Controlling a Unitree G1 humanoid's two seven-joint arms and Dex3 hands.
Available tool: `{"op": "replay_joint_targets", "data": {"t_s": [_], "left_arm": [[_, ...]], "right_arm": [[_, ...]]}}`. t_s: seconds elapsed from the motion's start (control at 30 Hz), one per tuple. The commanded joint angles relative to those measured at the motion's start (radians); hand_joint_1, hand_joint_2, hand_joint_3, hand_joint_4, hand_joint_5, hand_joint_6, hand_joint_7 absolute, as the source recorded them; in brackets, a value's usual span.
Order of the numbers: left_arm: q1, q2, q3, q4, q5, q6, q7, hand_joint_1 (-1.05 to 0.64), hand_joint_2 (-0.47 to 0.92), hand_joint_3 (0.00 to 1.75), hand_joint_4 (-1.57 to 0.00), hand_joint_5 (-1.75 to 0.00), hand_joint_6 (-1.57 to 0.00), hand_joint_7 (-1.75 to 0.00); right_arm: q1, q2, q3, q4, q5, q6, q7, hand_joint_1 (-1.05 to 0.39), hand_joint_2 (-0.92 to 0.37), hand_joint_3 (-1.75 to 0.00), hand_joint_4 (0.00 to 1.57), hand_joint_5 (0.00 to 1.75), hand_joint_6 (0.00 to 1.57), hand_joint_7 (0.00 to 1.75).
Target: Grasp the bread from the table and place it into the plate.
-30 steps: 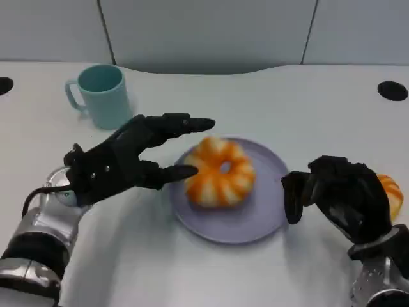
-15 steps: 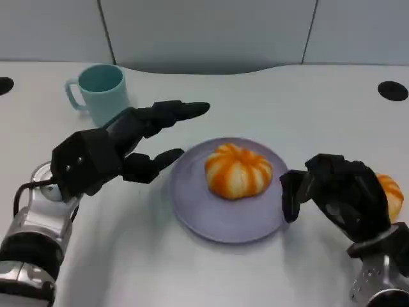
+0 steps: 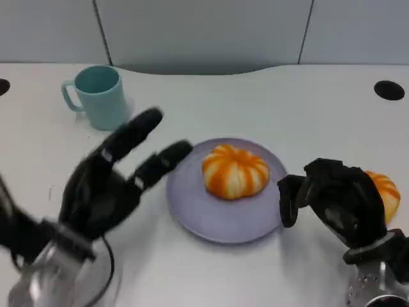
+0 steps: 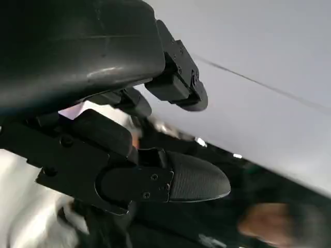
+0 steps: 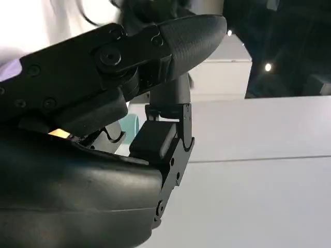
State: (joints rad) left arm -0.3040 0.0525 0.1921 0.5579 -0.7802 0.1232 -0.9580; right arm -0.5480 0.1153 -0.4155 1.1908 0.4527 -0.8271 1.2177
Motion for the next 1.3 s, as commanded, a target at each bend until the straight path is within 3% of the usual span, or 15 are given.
{"op": "replay_joint_targets", "data": {"t_s": [0.03,0.3,0.47,0.63,0.83,0.9,1.03,1.1,1.3], "left_arm": [[0.166,0.049,0.07,-0.036,-0.067,0.13,-0.125,-1.03,0.92,0.53,-0.08,-0.65,-0.4,0.0],[0.197,0.025,0.098,0.024,0.017,0.055,-0.142,-1.03,0.92,0.5,-0.12,-0.76,-0.46,-0.03],[0.197,0.011,0.102,0.031,0.038,0.045,-0.159,-1.02,0.92,0.51,-0.15,-0.74,-0.45,-0.02],[0.194,0.004,0.109,0.03,0.044,0.049,-0.169,-1.02,0.92,0.52,-0.17,-0.74,-0.47,-0.03],[0.181,0.007,0.115,0.047,0.059,0.031,-0.168,-1.02,0.92,0.51,-0.24,-0.72,-0.52,-0.05],[0.175,0.009,0.118,0.06,0.065,0.017,-0.171,-1.01,0.92,0.51,-0.26,-0.71,-0.54,-0.05],[0.165,0.013,0.12,0.086,0.078,-0.01,-0.181,-1.02,0.92,0.52,-0.27,-0.71,-0.55,-0.05],[0.161,0.014,0.123,0.099,0.081,-0.018,-0.194,-1.01,0.92,0.52,-0.27,-0.71,-0.55,-0.05],[0.153,0.013,0.133,0.151,0.091,-0.044,-0.227,-1.01,0.92,0.52,-0.3,-0.71,-0.56,-0.05]], "right_arm": [[0.01,-0.01,-0.026,-0.017,0.041,0.017,0.01,-0.46,-0.92,-0.03,0.96,1.63,0.97,1.1],[0.01,-0.023,-0.063,-0.013,0.085,0.0,0.074,-0.47,-0.92,-0.08,0.94,1.73,0.93,1.24],[0.01,-0.049,-0.051,-0.004,0.059,-0.039,0.087,-0.51,-0.92,-0.14,0.92,1.75,0.91,1.2],[0.006,-0.046,-0.07,0.007,0.085,-0.016,0.099,-0.49,-0.92,-0.09,0.93,1.7,0.95,1.14],[0.008,-0.056,-0.055,0.003,0.056,-0.027,0.074,-0.53,-0.92,-0.09,0.94,1.75,0.97,1.18],[0.015,-0.052,-0.055,-0.001,0.057,-0.032,0.063,-0.53,-0.92,-0.05,0.94,1.74,1.02,1.06],[0.027,-0.053,-0.045,-0.006,0.036,-0.078,0.027,-0.57,-0.92,-0.04,0.93,1.75,1.04,1.01],[0.032,-0.055,-0.043,-0.009,0.034,-0.087,0.023,-0.58,-0.92,-0.03,0.92,1.74,1.09,0.82],[0.02,-0.057,-0.091,0.018,0.108,0.017,0.131,-0.5,-0.87,0.0,0.92,1.75,1.14,0.62]]}}
